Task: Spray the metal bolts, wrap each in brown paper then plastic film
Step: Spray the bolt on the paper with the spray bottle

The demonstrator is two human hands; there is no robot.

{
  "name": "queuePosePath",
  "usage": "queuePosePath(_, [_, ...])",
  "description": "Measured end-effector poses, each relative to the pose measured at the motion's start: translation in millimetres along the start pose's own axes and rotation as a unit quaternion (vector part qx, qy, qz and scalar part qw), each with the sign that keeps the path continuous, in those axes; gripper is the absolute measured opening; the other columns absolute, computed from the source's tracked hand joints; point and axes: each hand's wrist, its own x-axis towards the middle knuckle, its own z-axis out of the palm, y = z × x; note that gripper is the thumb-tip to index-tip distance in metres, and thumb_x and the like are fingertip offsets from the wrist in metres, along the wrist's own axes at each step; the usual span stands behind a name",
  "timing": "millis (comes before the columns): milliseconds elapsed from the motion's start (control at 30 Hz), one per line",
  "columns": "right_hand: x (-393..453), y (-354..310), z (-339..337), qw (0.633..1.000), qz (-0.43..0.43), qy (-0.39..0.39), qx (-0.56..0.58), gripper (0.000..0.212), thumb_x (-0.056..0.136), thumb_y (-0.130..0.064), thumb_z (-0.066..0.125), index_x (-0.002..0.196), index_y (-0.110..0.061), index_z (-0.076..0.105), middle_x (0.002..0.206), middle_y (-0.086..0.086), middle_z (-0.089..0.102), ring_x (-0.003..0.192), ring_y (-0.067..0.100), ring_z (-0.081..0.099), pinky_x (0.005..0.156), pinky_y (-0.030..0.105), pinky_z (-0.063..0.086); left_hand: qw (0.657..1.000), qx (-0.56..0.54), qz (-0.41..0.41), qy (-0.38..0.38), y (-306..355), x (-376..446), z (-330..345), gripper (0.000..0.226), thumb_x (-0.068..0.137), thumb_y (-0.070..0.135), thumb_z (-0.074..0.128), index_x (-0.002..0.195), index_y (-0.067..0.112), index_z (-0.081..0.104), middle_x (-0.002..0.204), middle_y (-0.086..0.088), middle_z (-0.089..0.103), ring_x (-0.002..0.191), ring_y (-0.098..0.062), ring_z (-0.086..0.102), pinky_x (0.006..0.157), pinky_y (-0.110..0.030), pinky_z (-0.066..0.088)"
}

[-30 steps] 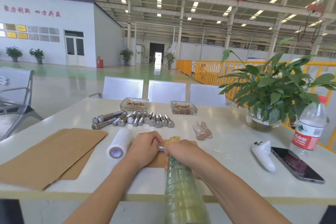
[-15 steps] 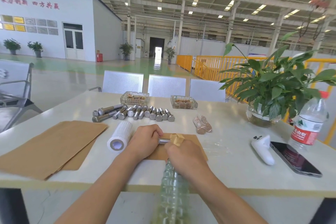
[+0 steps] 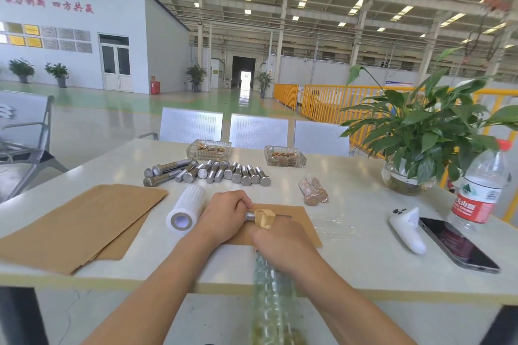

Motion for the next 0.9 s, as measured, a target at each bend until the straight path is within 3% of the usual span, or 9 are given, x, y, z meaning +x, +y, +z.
queuePosePath(233, [0.2, -3.8, -7.0, 0.999, 0.016, -0.016, -0.024, 0.022, 0.064, -0.04, 0.042, 0.073, -0.023, 0.054, 0.082, -0.002, 0.062, 0.076, 0.024, 0.06, 0.063, 0.03, 0.044, 1.0, -0.001, -0.009, -0.007, 2.3, -2.3, -2.0, 0.033, 0.091, 0.006, 0.048, 0.085, 0.03, 0.071, 0.086, 0.002, 0.073, 0.083, -0.018, 0.062, 0.077, -0.031, 0.05])
queuePosePath(433, [3.7, 6.9, -13.3, 1.0, 0.018, 0.001, -0.021, 0.01, 0.078, -0.029, 0.053, 0.074, -0.02, 0.057, 0.078, -0.002, 0.061, 0.07, 0.023, 0.058, 0.06, 0.029, 0.043, 1.0, -0.003, -0.009, -0.008, 1.6, -2.8, -1.0, 0.032, 0.092, 0.008, 0.049, 0.084, 0.032, 0.07, 0.075, 0.01, 0.065, 0.077, -0.015, 0.057, 0.069, -0.028, 0.042])
queuePosePath(667, [2.2, 20.1, -25.7, 0.997, 0.034, 0.036, -0.062, 0.016, 0.085, -0.036, 0.052, 0.08, -0.021, 0.053, 0.088, -0.002, 0.06, 0.092, 0.028, 0.065, 0.083, 0.038, 0.056, 1.0, 0.0, -0.013, -0.003, 0.1, -1.3, -0.7, 0.031, 0.092, 0.009, 0.049, 0.086, 0.03, 0.071, 0.072, 0.015, 0.062, 0.073, -0.011, 0.055, 0.068, -0.027, 0.04])
queuePosePath(767, [2.0, 24.4, -33.6, 0.996, 0.053, 0.043, -0.063, 0.021, 0.086, -0.037, 0.051, 0.09, -0.017, 0.056, 0.099, 0.003, 0.062, 0.096, 0.03, 0.066, 0.086, 0.039, 0.057, 1.0, 0.004, -0.016, -0.001, 1.0, -1.6, -1.3, 0.031, 0.092, 0.01, 0.049, 0.087, 0.03, 0.072, 0.072, 0.014, 0.062, 0.071, -0.01, 0.055, 0.066, -0.027, 0.039])
queuePosePath(900, [2.8, 24.5, -41.1, 0.996, 0.065, 0.033, -0.055, 0.019, 0.087, -0.035, 0.053, 0.092, -0.017, 0.057, 0.095, 0.001, 0.06, 0.095, 0.028, 0.066, 0.086, 0.039, 0.058, 1.0, 0.018, -0.02, -0.002, 2.9, -2.0, -2.2, 0.029, 0.092, 0.011, 0.05, 0.089, 0.029, 0.073, 0.077, 0.011, 0.065, 0.076, -0.013, 0.058, 0.065, -0.027, 0.038])
